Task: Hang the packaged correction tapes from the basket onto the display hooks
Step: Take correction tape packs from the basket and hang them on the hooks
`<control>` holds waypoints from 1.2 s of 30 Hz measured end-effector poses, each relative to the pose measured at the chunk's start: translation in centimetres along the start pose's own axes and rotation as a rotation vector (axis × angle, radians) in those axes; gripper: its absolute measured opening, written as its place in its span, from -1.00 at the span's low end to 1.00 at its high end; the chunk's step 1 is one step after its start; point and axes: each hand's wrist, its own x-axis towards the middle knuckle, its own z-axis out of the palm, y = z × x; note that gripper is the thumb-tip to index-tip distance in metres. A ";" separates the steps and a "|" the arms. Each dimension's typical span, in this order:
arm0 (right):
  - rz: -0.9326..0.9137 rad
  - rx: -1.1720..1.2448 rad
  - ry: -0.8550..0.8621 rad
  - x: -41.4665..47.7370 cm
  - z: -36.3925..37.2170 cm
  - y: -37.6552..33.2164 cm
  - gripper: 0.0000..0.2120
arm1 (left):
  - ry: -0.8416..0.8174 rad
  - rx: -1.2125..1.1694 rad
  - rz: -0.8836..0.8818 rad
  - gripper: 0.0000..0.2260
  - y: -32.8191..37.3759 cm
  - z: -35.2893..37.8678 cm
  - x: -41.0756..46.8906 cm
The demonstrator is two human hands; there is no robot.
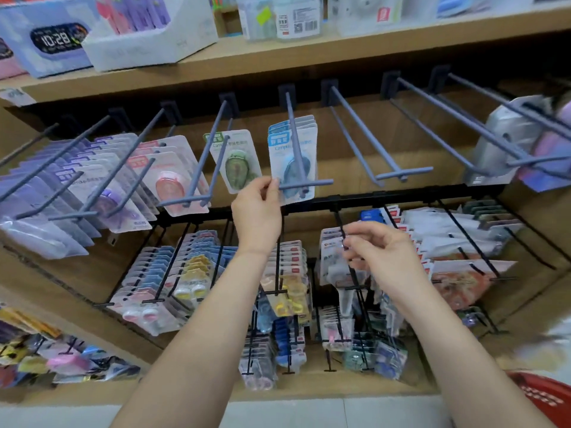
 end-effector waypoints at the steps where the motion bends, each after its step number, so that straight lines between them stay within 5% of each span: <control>1: 0.001 -0.017 0.014 -0.6 -0.4 0.2 -0.77 | -0.008 -0.012 0.000 -0.84 -0.1 -0.1 -0.2; 7: 0.025 -0.113 0.166 -5.5 -3.3 2.7 -0.73 | -0.152 -0.106 0.105 -0.93 -1.6 -1.7 -5.6; 12: 0.059 -0.361 0.257 -10.6 -7.2 6.7 -0.64 | -0.602 -0.013 0.257 -0.88 -2.5 -1.5 -11.9; 19: 0.349 -0.733 0.340 -21.1 -15.3 13.0 -0.80 | -1.058 0.064 0.555 -0.79 -2.8 4.1 -21.3; 28: 0.712 -0.506 0.784 -32.6 -25.9 23.0 -0.74 | -1.370 0.140 0.675 -0.77 -2.7 17.8 -33.3; 36: 0.920 -0.266 0.964 -36.6 -35.6 32.6 -0.68 | -1.516 0.250 0.630 -0.76 -3.8 32.1 -44.1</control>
